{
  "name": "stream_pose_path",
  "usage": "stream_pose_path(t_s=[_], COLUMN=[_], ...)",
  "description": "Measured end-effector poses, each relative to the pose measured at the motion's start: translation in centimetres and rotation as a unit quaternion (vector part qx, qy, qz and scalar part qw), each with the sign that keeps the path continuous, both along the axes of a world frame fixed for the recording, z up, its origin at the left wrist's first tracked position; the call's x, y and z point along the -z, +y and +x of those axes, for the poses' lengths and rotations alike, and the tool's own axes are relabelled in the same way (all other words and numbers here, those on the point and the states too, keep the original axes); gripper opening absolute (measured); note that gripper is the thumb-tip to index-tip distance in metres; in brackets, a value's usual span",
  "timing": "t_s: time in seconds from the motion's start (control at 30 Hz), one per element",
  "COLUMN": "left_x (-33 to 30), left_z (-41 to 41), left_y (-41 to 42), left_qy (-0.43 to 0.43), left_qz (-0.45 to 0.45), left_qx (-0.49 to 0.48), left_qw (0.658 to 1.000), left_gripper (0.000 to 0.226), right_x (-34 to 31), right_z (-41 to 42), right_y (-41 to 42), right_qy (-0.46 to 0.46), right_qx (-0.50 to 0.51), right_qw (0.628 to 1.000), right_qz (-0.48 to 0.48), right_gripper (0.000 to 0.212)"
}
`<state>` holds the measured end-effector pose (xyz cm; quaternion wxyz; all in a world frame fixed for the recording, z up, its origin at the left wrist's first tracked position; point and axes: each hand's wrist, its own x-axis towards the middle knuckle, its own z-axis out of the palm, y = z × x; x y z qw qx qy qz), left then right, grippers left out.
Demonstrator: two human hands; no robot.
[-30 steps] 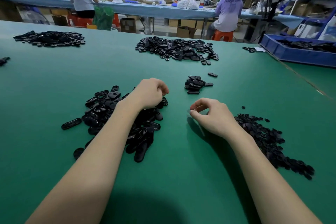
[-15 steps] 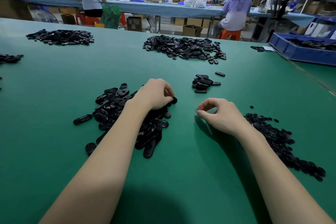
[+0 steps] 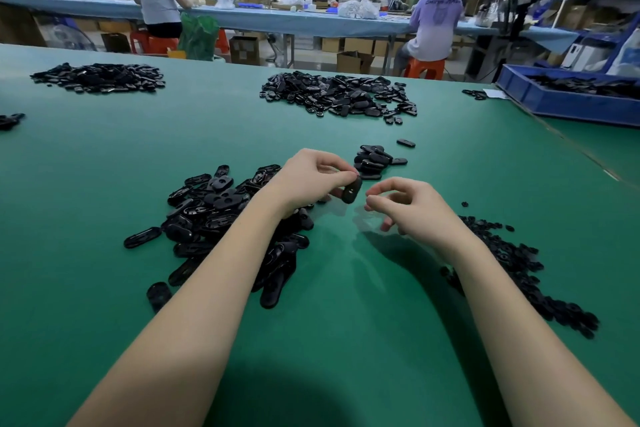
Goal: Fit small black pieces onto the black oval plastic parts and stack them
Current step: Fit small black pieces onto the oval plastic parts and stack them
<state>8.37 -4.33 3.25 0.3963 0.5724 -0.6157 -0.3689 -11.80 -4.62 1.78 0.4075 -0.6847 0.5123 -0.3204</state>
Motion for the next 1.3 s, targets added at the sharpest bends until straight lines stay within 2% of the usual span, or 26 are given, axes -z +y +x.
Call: stream_pose_path(t_s=[0.13, 0.23, 0.37, 0.5, 0.6, 0.77, 0.9, 0.93, 1.0, 1.07, 1.13, 1.2, 1.3], left_x=[0.2, 0.4, 0.4, 0.7, 1.1, 1.7, 1.8, 1.8, 1.8, 1.8, 1.9, 2.0, 2.1], left_z=[-1.6, -2.3, -2.5, -3.1, -4.3, -5.8, -6.3, -6.3, -6.2, -6.0, -5.9, -5.9, -6.0], left_y=[0.1, 0.3, 0.3, 0.5, 0.7, 0.8, 0.9, 0.9, 0.9, 0.8, 0.7, 0.7, 0.7], left_qy=[0.114, 0.154, 0.126, 0.068, 0.093, 0.108, 0.153, 0.158, 0.167, 0.172, 0.176, 0.176, 0.170], left_qz=[0.043, 0.052, 0.058, 0.085, 0.093, 0.074, 0.085, 0.088, 0.089, 0.084, 0.081, 0.085, 0.091], left_qx=[0.022, 0.037, 0.075, 0.121, 0.128, 0.087, 0.089, 0.087, 0.086, 0.083, 0.080, 0.082, 0.084], left_qw=[0.992, 0.986, 0.987, 0.987, 0.983, 0.988, 0.981, 0.980, 0.978, 0.978, 0.978, 0.977, 0.978], left_gripper=[0.007, 0.009, 0.020, 0.010, 0.004, 0.014, 0.019, 0.020, 0.024, 0.030, 0.030, 0.029, 0.028], right_x=[-0.4, -0.3, -0.6, -0.7, -0.7, -0.8, -1.1, -1.4, -2.2, -3.2, -4.1, -4.6, -4.9], right_z=[-0.7, -1.5, -2.7, -3.5, -3.5, -3.6, -3.7, -3.8, -4.4, -5.3, -6.0, -6.4, -6.2], right_y=[0.1, -0.2, -0.5, -0.7, -0.6, -0.7, -0.6, -0.6, -0.6, -0.6, -0.5, -0.1, 0.3], right_qy=[-0.027, -0.033, -0.054, -0.071, -0.079, -0.075, -0.055, -0.029, 0.090, 0.230, 0.329, 0.402, 0.443], right_qx=[-0.010, 0.011, 0.037, 0.058, 0.049, 0.052, 0.054, 0.054, 0.048, 0.022, -0.007, -0.027, -0.025], right_qw=[0.999, 0.999, 0.998, 0.996, 0.995, 0.995, 0.997, 0.998, 0.995, 0.973, 0.944, 0.913, 0.891], right_qz=[0.026, 0.025, 0.027, 0.023, 0.035, 0.035, 0.028, 0.025, 0.008, 0.003, 0.029, 0.063, 0.098], right_gripper=[0.011, 0.008, 0.005, 0.006, 0.007, 0.010, 0.011, 0.012, 0.014, 0.015, 0.014, 0.014, 0.020])
